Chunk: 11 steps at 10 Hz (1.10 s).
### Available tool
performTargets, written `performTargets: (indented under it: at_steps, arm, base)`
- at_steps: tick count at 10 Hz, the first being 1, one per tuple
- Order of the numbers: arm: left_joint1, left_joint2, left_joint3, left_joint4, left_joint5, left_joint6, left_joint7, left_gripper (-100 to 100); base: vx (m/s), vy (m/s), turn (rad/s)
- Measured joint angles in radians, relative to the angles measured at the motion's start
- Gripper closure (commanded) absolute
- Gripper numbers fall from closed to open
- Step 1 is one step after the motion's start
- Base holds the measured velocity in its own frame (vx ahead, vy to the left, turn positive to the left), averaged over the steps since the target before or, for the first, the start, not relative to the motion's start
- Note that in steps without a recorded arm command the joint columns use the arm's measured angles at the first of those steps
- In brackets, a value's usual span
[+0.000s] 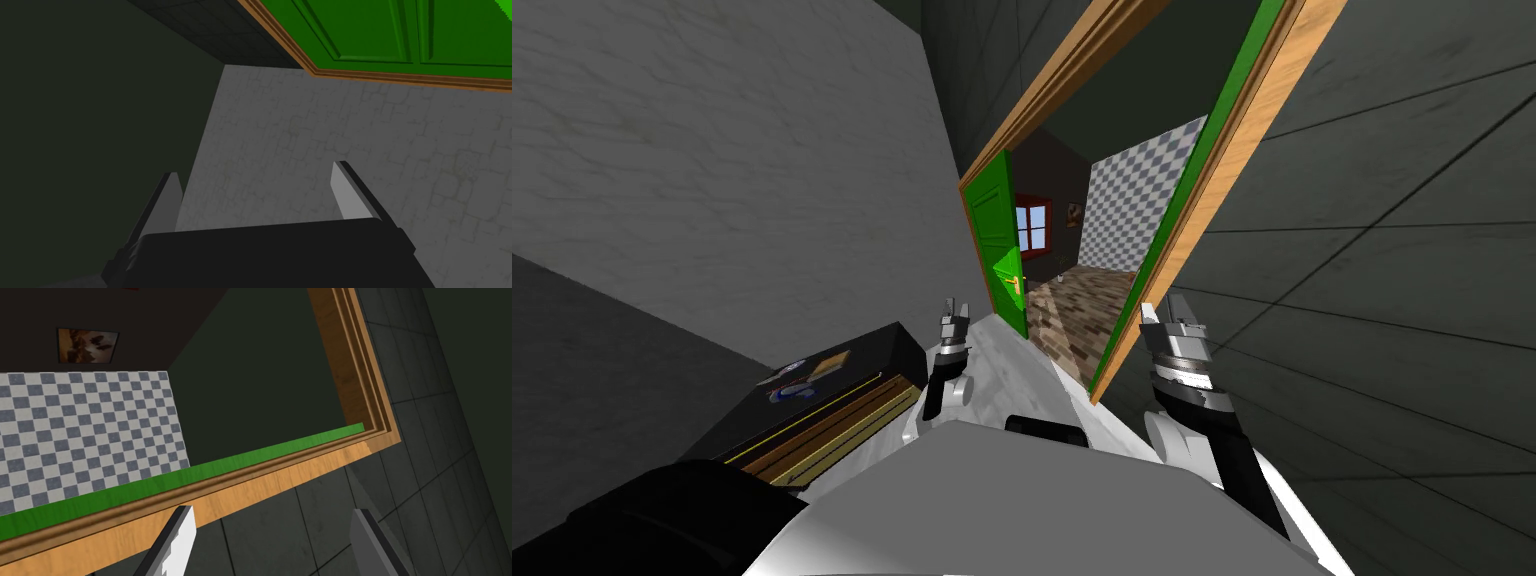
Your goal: Push the door open
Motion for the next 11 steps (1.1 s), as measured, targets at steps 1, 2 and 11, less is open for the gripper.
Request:
performTargets:
  at_steps: [1,2,11]
  arm:
    - [-0.009,0.006,0.003,0.018,0.002,0.001,0.001,-100]
    - [-0.022,0.01,0.006,0.036,0.003,0.004,0.001,-100]
    - [-0.142,0.039,0.027,0.225,0.01,0.039,-0.002,-100]
  base:
    - [0.086,0.108,-0.105]
    - [0.097,0.112,-0.107]
    - [0.072,0.131,-0.142]
